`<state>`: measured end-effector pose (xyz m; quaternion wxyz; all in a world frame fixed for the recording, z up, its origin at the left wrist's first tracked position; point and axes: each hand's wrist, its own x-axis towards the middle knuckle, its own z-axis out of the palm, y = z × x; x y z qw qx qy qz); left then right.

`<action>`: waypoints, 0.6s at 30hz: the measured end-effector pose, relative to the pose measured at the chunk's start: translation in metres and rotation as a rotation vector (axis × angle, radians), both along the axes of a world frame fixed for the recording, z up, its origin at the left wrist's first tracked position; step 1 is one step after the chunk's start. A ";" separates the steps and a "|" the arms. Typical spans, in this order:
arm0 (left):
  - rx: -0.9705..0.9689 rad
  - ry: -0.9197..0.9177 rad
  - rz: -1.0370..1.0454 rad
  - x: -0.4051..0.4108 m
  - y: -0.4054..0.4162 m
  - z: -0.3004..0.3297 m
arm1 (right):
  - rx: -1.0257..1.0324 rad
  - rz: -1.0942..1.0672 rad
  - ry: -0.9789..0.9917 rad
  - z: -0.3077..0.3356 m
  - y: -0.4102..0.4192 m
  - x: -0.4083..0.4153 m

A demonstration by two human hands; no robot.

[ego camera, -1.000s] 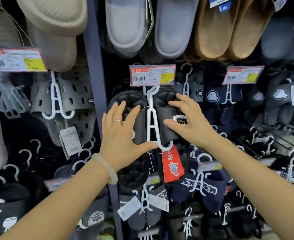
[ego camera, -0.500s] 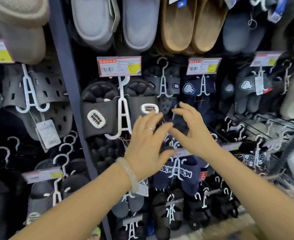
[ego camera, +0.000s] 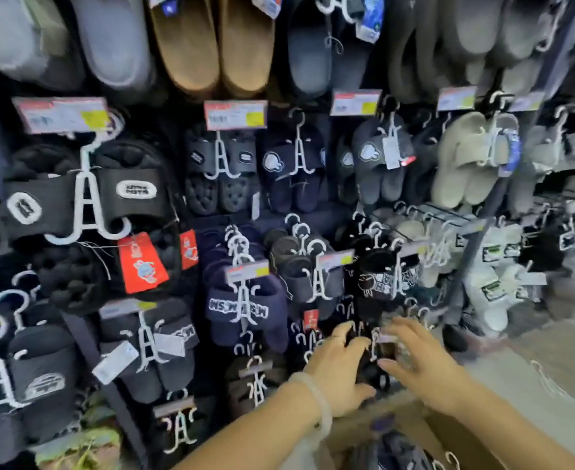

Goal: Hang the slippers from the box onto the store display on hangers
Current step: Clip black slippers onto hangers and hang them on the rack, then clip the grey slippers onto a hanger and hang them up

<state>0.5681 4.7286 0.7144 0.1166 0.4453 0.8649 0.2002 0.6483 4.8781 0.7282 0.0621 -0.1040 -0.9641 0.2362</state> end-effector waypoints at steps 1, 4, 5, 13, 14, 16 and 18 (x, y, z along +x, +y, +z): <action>-0.015 -0.045 -0.004 0.010 0.014 -0.010 | -0.012 -0.029 -0.023 -0.009 0.015 0.015; -0.086 -0.123 -0.035 0.034 0.053 -0.031 | -0.045 -0.076 -0.038 -0.028 0.055 0.049; -0.110 -0.131 -0.043 0.039 0.064 -0.035 | -0.045 -0.090 -0.048 -0.032 0.066 0.056; -0.201 -0.142 -0.110 0.033 0.164 -0.065 | -0.075 -0.191 -0.153 -0.069 0.153 0.058; -0.206 -0.145 -0.115 0.027 0.178 -0.069 | -0.072 -0.195 -0.162 -0.074 0.165 0.054; -0.203 -0.167 -0.123 0.016 0.207 -0.079 | -0.064 -0.193 -0.178 -0.084 0.188 0.043; -0.195 -0.208 -0.122 0.003 0.234 -0.090 | -0.053 -0.192 -0.209 -0.093 0.210 0.030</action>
